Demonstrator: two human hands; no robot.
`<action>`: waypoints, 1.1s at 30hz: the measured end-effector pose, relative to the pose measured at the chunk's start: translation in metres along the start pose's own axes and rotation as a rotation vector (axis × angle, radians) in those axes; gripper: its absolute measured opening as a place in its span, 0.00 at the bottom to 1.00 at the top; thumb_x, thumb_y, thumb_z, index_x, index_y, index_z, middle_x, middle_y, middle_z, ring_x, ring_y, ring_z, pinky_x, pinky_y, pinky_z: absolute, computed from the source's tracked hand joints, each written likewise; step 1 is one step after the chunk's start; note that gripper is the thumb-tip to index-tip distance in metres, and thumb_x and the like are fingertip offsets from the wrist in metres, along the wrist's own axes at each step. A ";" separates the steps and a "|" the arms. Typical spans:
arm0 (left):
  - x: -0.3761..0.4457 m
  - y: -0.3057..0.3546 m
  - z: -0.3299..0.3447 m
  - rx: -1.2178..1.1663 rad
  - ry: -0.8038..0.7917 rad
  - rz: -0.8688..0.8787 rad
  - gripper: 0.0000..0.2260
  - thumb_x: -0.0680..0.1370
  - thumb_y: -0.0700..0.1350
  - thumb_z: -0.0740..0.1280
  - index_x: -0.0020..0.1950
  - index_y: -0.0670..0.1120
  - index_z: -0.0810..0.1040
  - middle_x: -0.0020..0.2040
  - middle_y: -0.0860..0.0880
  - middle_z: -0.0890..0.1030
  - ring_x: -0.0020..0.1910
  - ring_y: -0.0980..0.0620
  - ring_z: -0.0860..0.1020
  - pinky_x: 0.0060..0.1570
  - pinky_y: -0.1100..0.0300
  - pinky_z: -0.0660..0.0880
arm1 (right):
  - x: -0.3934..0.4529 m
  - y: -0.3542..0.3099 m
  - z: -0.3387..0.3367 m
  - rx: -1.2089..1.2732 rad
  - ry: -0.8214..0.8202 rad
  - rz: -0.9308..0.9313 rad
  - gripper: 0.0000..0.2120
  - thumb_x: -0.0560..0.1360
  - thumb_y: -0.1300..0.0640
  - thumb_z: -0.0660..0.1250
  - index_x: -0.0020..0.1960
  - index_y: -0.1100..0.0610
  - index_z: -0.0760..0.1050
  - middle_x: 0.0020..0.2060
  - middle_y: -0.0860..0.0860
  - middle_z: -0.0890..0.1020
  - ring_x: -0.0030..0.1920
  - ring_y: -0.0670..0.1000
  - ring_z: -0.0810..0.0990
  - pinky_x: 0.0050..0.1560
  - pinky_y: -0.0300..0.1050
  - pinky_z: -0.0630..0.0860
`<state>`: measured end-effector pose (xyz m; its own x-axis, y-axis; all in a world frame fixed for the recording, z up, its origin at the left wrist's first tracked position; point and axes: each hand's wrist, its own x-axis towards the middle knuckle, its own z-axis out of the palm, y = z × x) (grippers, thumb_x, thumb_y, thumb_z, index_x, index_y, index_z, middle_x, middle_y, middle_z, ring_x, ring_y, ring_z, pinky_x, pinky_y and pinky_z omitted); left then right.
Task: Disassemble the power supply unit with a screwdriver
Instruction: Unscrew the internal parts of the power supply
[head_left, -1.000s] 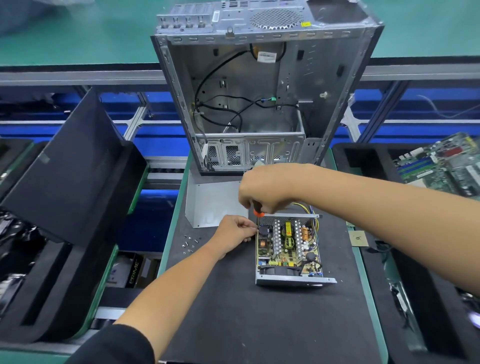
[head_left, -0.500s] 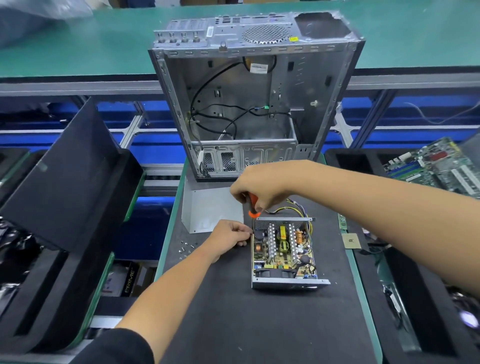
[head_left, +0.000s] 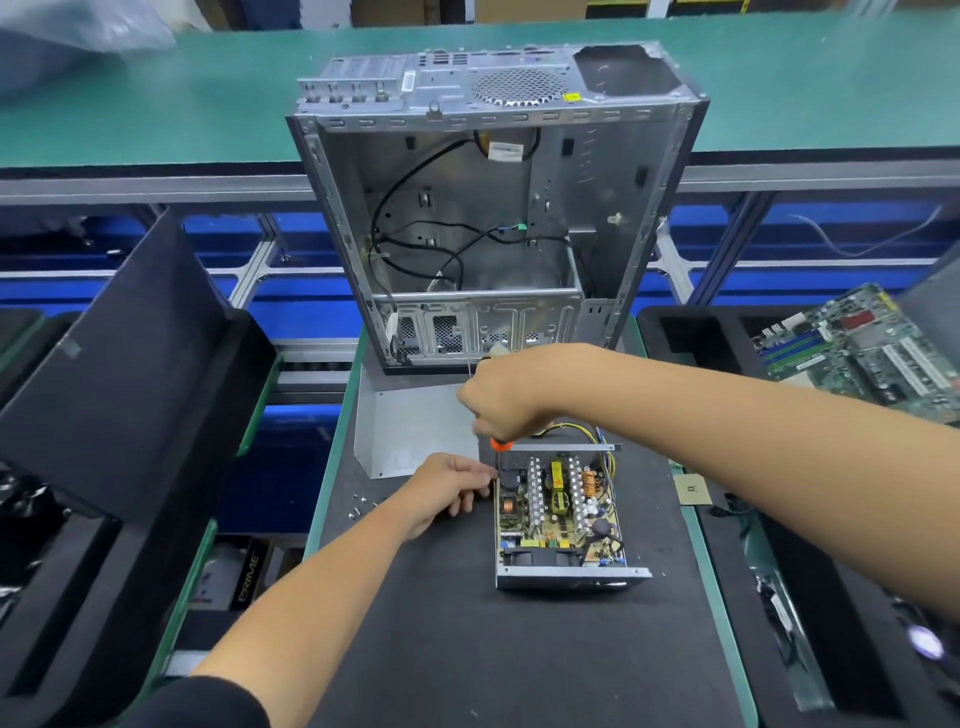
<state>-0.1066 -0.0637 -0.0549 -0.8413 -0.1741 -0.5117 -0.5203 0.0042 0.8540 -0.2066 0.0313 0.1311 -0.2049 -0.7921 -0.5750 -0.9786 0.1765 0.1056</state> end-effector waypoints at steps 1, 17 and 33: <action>-0.001 -0.001 0.000 -0.019 -0.010 0.001 0.08 0.77 0.37 0.66 0.53 0.37 0.81 0.35 0.48 0.81 0.25 0.55 0.70 0.22 0.66 0.63 | -0.004 0.004 -0.001 0.027 0.034 -0.020 0.10 0.79 0.54 0.63 0.53 0.61 0.73 0.43 0.53 0.81 0.46 0.55 0.79 0.42 0.47 0.76; -0.007 0.004 -0.003 -0.161 -0.087 -0.035 0.10 0.77 0.36 0.63 0.55 0.35 0.80 0.37 0.44 0.79 0.29 0.53 0.72 0.26 0.64 0.66 | 0.001 0.005 0.002 0.142 0.017 0.015 0.14 0.82 0.54 0.55 0.42 0.59 0.72 0.19 0.51 0.75 0.43 0.59 0.83 0.38 0.48 0.77; 0.001 0.000 -0.007 -0.189 -0.140 -0.026 0.12 0.77 0.34 0.60 0.54 0.35 0.81 0.37 0.43 0.78 0.29 0.51 0.73 0.27 0.64 0.69 | -0.009 0.017 -0.004 0.259 0.101 -0.138 0.16 0.67 0.70 0.66 0.47 0.54 0.83 0.40 0.47 0.84 0.41 0.47 0.78 0.44 0.42 0.77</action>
<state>-0.1065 -0.0709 -0.0545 -0.8467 -0.0337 -0.5310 -0.5168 -0.1849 0.8359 -0.2211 0.0394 0.1408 -0.0836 -0.8709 -0.4843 -0.9630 0.1955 -0.1853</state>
